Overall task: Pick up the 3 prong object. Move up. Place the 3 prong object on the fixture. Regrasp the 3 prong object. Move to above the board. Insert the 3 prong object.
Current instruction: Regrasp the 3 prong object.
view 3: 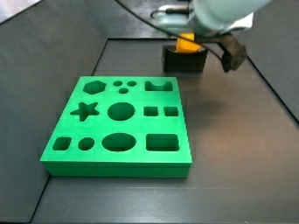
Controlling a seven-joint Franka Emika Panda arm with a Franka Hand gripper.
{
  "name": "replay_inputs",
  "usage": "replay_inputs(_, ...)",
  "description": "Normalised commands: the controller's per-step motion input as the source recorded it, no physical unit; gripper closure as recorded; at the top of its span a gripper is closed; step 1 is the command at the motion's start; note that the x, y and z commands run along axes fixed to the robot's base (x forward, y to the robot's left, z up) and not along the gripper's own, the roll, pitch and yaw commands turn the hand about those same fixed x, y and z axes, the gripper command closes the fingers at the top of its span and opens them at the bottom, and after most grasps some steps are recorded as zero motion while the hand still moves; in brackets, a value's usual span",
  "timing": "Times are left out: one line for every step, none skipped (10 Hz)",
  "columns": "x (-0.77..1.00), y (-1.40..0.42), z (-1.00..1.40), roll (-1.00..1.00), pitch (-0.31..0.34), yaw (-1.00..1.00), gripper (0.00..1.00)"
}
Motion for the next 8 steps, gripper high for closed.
replay_inputs(0.09,0.01,-0.72,0.07,-0.074,0.00,0.00)
replay_inputs(0.08,0.01,-0.57,0.06,-0.066,-0.01,0.00)
replay_inputs(0.07,0.01,-0.43,0.06,-0.052,-0.02,0.00)
replay_inputs(0.07,0.00,-0.29,0.06,-0.036,-0.02,0.00)
replay_inputs(0.02,-0.01,-0.18,0.05,-0.010,-0.02,0.00)
replay_inputs(0.01,-0.01,-0.17,0.05,-0.014,-0.01,0.00)
replay_inputs(0.01,-0.01,-0.17,0.05,-0.014,-0.01,0.00)
replay_inputs(0.01,-0.01,-0.17,0.05,-0.014,-0.01,0.00)
